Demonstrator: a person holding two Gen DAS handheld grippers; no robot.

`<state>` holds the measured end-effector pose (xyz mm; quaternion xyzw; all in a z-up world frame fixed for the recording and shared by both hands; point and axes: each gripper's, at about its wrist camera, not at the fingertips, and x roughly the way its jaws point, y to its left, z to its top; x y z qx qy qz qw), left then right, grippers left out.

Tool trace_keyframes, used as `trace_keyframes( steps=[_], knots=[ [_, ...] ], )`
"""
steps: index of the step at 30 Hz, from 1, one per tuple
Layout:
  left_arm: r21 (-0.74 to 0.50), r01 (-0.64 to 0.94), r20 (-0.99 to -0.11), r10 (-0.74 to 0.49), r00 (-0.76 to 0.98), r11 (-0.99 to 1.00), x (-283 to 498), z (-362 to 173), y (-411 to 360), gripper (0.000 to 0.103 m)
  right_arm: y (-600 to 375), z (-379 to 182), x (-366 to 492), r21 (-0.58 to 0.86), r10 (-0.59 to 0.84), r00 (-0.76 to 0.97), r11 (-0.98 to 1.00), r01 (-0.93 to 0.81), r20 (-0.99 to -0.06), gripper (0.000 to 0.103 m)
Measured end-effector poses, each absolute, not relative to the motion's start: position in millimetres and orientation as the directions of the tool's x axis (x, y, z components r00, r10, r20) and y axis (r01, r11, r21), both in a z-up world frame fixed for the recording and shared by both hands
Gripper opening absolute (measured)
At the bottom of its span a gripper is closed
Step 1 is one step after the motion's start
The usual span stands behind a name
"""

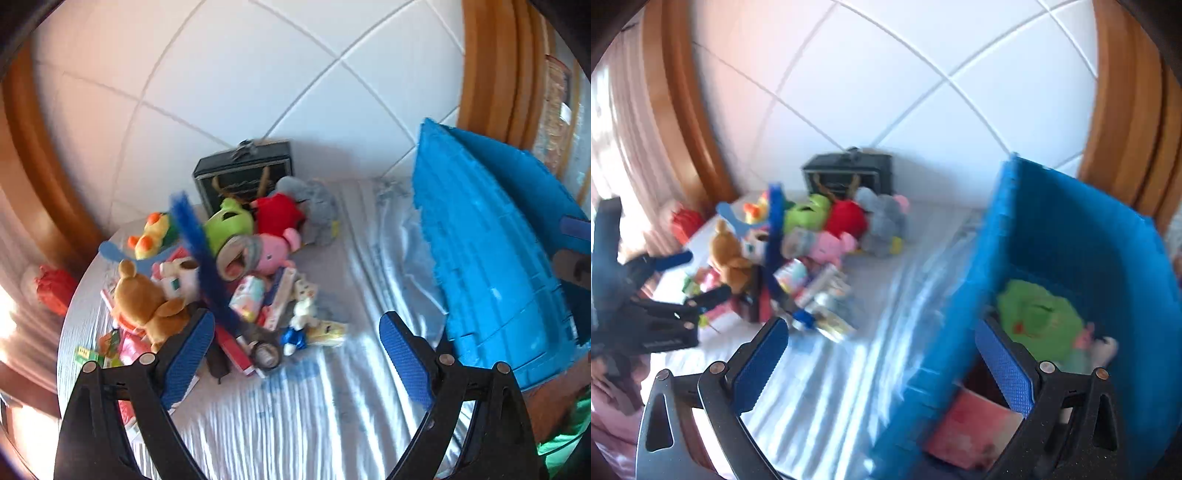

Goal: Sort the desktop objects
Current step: 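Withdraw both tools from the crate back toward the pile, then grasp another pink tissue pack with the left tool while the right tool grasps the wrapped soap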

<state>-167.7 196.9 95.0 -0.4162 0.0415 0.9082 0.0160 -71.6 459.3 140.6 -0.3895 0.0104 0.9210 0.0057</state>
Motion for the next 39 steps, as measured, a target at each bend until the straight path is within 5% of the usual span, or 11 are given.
trace_keyframes(
  steps=[9,22,29,34,39],
  knots=[
    [0.007,0.175,-0.816,-0.107,-0.568,-0.985,-148.7,17.7,46.4,0.092,374.0,58.2,-136.1,0.073,-0.069,-0.638,-0.997,0.021,-0.767,0.103],
    [-0.012,0.454,-0.876,-0.21,-0.435,-0.891,-99.7,-87.5,-87.9,0.092,377.8,-72.0,-173.2,0.06,-0.025,-0.412,-0.996,-0.071,-0.911,0.103],
    [-0.041,0.562,-0.884,-0.233,-0.406,-0.826,-126.2,-93.9,-143.5,0.092,392.7,-99.3,-195.7,0.04,0.011,-0.346,-0.99,-0.139,-0.938,0.103],
    [0.052,0.584,-0.9,-0.291,-0.324,-0.81,-130.3,-112.3,-182.1,0.092,404.3,-115.0,-201.5,0.037,0.014,-0.305,-0.986,-0.163,-0.952,0.103],
    [-0.01,0.59,-0.941,-0.191,-0.278,-0.807,-131.5,-139.3,-202.3,0.092,409.9,-130.8,-209.5,0.037,0.016,-0.266,-0.981,-0.192,-0.964,0.103]
  ],
)
